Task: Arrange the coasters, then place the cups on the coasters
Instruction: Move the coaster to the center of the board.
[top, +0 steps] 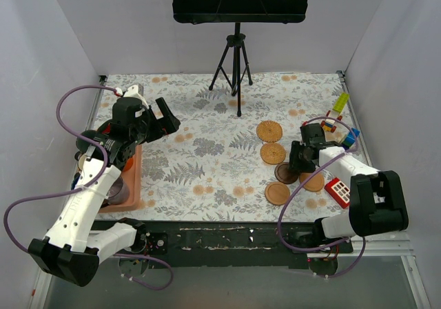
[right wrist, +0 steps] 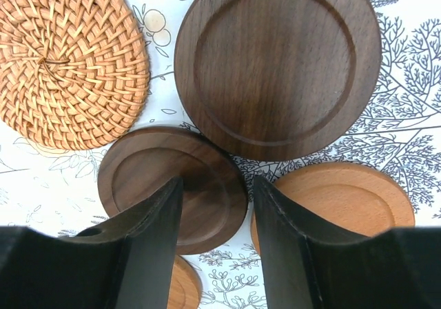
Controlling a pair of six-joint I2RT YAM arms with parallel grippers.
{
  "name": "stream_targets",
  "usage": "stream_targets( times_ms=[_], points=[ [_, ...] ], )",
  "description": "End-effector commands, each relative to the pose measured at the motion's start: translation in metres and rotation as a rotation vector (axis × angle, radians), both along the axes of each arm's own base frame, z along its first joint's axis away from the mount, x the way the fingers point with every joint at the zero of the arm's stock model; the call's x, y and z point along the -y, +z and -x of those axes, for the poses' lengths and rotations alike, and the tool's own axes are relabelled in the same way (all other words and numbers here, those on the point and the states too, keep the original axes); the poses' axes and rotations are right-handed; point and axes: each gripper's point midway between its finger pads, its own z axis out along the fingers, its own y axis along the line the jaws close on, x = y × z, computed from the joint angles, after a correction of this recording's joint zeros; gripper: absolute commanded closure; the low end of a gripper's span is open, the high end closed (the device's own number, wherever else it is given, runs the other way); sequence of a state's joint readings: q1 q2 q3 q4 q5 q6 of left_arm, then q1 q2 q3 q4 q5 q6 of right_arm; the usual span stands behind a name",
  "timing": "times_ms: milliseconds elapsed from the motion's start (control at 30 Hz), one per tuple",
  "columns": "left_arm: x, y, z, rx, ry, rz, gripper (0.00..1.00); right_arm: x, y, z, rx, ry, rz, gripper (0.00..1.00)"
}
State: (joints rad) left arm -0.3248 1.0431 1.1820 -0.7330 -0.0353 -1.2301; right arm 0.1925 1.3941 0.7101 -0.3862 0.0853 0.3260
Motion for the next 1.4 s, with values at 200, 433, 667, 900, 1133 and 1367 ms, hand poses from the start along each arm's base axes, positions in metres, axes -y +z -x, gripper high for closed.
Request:
stream_targets(
  times_ms=[200, 433, 667, 900, 1133, 1367],
  points=[
    [0.001, 0.002, 0.000, 0.011, -0.008, -0.002, 0.02, -0.003, -0.009, 0.014, -0.016, -0.018, -0.051, 0.55],
    [0.002, 0.000, 0.002, 0.007, -0.011, -0.002, 0.02, -0.002, -0.012, 0.020, -0.050, -0.010, -0.045, 0.63],
    [0.003, 0.000, 0.001, 0.007, -0.012, 0.005, 0.02, -0.005, -0.016, 0.030, -0.079, -0.011, -0.050, 0.69],
    [0.002, 0.001, 0.004, 0.012, -0.015, 0.008, 0.02, -0.013, -0.020, 0.036, -0.102, 0.024, -0.008, 0.73],
    [0.002, 0.001, 0.006, 0.013, -0.015, 0.012, 0.02, -0.022, -0.022, 0.043, -0.124, 0.040, 0.034, 0.75],
    [0.002, 0.001, 0.006, 0.017, -0.017, 0.013, 0.02, -0.030, -0.023, 0.046, -0.133, 0.060, 0.058, 0.76]
  ],
)
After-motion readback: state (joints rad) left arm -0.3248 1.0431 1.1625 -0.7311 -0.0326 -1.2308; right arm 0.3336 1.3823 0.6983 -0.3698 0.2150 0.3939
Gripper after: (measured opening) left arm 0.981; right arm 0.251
